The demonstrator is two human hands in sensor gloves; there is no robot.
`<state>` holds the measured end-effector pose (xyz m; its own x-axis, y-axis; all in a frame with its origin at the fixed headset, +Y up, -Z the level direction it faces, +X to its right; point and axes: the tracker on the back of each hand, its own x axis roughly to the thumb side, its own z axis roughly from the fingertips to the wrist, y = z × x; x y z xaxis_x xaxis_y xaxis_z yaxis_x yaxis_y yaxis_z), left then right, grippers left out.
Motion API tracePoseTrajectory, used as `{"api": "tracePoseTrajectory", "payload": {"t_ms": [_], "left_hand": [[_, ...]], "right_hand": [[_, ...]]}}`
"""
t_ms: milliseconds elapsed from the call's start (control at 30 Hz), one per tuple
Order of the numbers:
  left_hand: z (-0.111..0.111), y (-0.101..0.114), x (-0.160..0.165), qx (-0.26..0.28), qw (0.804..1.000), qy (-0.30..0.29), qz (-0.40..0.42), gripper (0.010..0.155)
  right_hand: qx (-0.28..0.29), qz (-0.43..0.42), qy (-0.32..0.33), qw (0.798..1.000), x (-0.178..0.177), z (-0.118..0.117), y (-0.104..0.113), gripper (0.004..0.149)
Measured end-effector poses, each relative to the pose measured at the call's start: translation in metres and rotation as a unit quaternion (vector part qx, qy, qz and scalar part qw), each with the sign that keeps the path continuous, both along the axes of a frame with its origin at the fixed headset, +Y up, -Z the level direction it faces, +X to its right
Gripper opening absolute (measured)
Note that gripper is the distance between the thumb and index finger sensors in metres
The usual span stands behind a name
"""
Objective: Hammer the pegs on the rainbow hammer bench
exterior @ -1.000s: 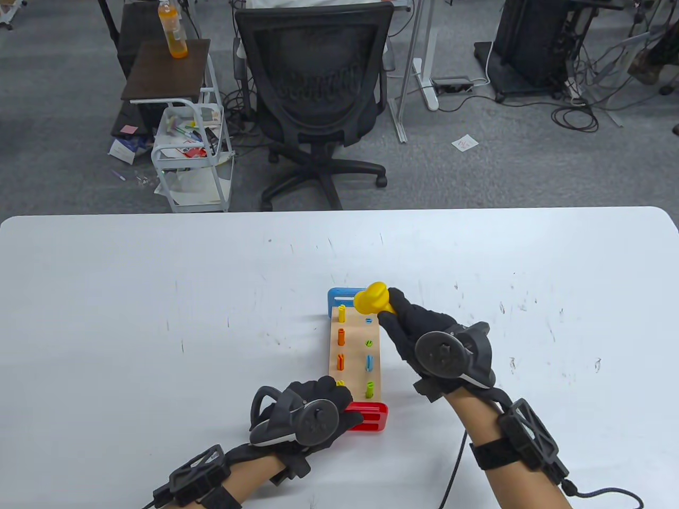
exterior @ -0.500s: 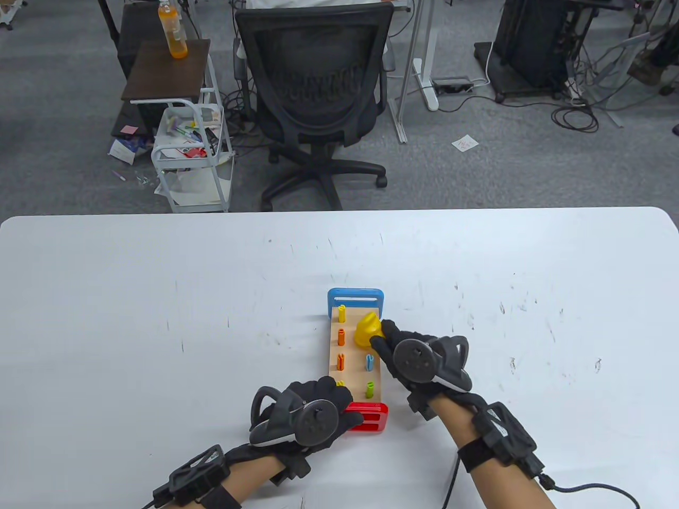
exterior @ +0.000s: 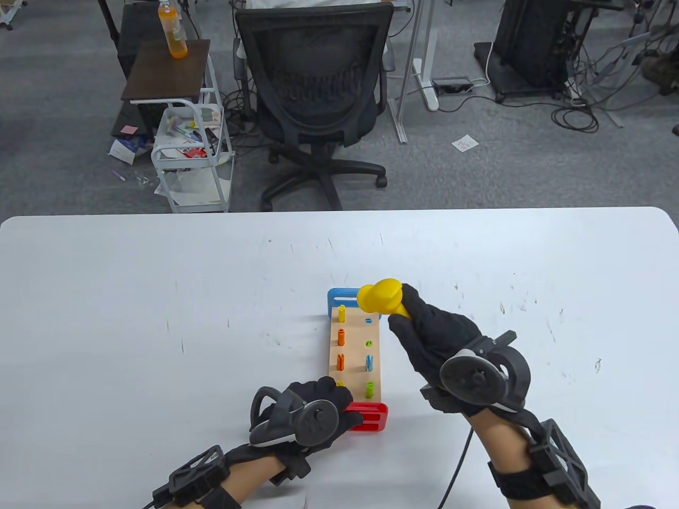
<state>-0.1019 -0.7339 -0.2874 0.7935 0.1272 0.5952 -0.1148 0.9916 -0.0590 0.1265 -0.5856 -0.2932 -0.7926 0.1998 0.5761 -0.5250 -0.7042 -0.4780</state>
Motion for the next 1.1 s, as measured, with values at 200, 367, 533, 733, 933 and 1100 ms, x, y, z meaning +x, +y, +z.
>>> {"api": "tracePoseTrajectory", "payload": {"t_ms": [200,367,533,733,933,1100], "left_hand": [[0.000,0.000,0.000,-0.001,1.000,0.000,0.003,0.059],[0.000,0.000,0.000,-0.001,1.000,-0.001,0.004,0.059],[0.000,0.000,0.000,0.000,1.000,0.000,0.003,0.059],[0.000,0.000,0.000,0.000,1.000,0.001,0.003,0.059],[0.000,0.000,0.000,0.001,1.000,0.000,0.004,0.059],[0.000,-0.001,0.000,0.000,1.000,0.000,0.004,0.059]], "right_hand": [[-0.165,0.247,-0.057,0.953,-0.013,-0.018,-0.110,0.061],[-0.069,0.080,-0.015,0.994,-0.009,-0.012,-0.050,0.061],[-0.025,0.008,-0.006,1.000,-0.004,0.004,0.000,0.061],[-0.071,0.045,-0.015,0.996,-0.008,-0.006,-0.052,0.061],[-0.152,0.162,-0.030,0.975,-0.019,-0.020,-0.109,0.061],[-0.074,0.009,-0.023,0.997,-0.003,-0.011,-0.032,0.061]]}}
